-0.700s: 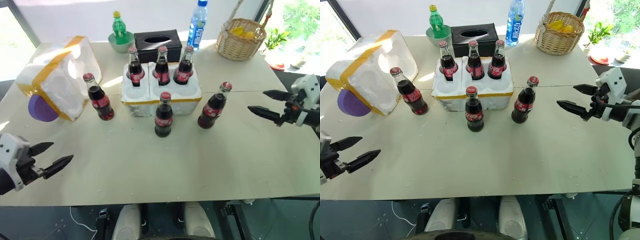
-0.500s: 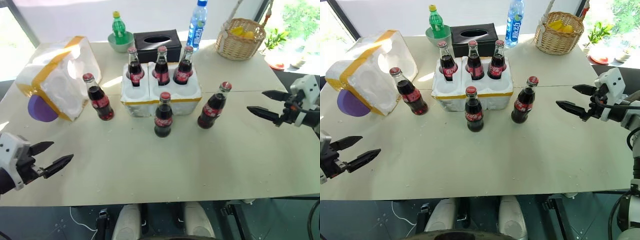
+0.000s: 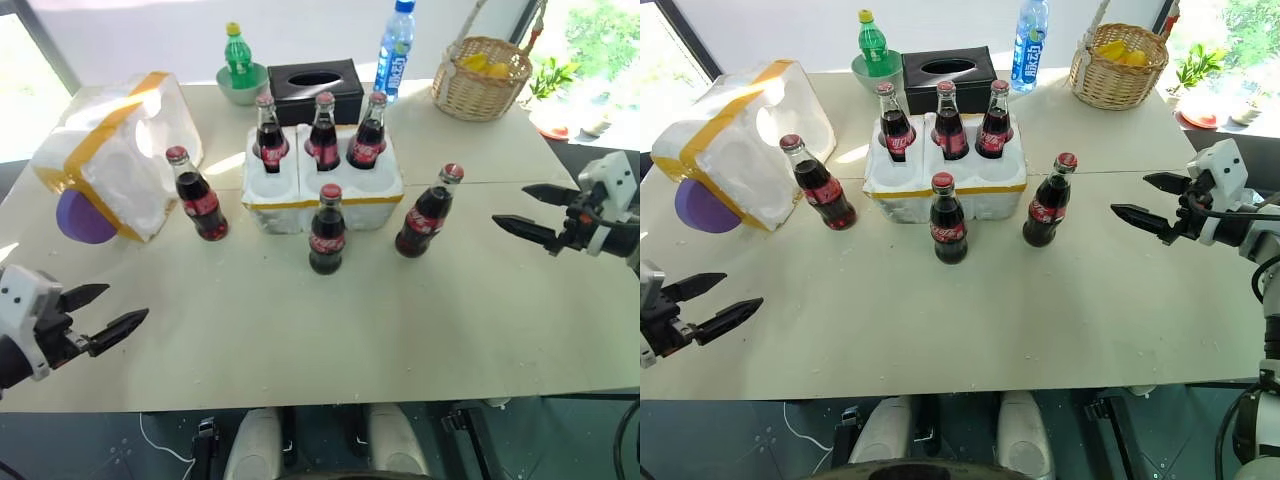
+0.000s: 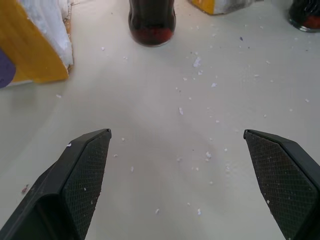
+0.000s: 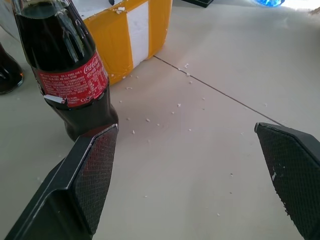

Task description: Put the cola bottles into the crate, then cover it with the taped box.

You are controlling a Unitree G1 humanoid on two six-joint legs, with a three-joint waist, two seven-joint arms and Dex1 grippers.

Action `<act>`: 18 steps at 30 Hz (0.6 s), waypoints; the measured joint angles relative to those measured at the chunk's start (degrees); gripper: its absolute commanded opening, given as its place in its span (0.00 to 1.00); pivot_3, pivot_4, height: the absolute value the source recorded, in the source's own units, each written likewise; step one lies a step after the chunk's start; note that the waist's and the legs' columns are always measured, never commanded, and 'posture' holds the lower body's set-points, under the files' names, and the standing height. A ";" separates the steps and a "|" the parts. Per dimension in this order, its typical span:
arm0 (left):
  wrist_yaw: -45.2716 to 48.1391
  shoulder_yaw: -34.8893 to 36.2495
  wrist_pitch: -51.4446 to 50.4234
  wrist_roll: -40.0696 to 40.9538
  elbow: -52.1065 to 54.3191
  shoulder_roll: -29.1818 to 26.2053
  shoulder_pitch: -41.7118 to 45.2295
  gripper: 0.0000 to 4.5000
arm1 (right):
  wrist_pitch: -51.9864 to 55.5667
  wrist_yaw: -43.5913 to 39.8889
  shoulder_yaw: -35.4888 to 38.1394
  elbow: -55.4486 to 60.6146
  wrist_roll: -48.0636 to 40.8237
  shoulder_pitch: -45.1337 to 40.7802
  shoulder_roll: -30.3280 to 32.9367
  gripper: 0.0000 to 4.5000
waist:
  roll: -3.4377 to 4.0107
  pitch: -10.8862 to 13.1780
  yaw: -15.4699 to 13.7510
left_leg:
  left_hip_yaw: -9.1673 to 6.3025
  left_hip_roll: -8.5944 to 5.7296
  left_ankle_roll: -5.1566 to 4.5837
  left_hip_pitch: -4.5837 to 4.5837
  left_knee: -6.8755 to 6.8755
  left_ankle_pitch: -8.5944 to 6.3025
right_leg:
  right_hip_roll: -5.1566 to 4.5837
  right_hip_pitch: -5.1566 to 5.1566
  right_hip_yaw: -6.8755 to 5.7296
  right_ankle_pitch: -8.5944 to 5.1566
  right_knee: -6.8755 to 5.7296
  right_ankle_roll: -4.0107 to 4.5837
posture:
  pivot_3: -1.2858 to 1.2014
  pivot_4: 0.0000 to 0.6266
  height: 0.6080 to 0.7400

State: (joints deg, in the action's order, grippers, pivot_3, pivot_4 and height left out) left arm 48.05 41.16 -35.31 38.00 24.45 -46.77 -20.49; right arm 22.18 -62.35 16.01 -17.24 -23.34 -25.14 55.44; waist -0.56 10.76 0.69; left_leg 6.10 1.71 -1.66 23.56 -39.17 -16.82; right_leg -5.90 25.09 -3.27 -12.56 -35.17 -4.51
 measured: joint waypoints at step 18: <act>-17.00 -22.55 1.66 -8.52 -15.01 8.54 35.41 0.99 | 33.87 -11.69 10.32 24.43 -29.67 -2.25 12.95 1.00 | 0.13 -0.01 -0.14 | -0.03 -0.01 -0.04 -0.10 -0.03 0.05 | 0.30 -0.17 -0.06 0.16 -0.10 -0.26 | 0.52 0.24 1.00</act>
State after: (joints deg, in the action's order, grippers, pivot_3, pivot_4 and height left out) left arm 31.06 18.61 -33.66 29.49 9.45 -38.23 14.92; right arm 56.05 -74.04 26.33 7.19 -53.02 -27.39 68.39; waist -0.43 10.75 0.55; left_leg 6.06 1.70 -1.69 23.45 -39.20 -16.77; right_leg -5.60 24.93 -3.33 -12.40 -35.27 -4.77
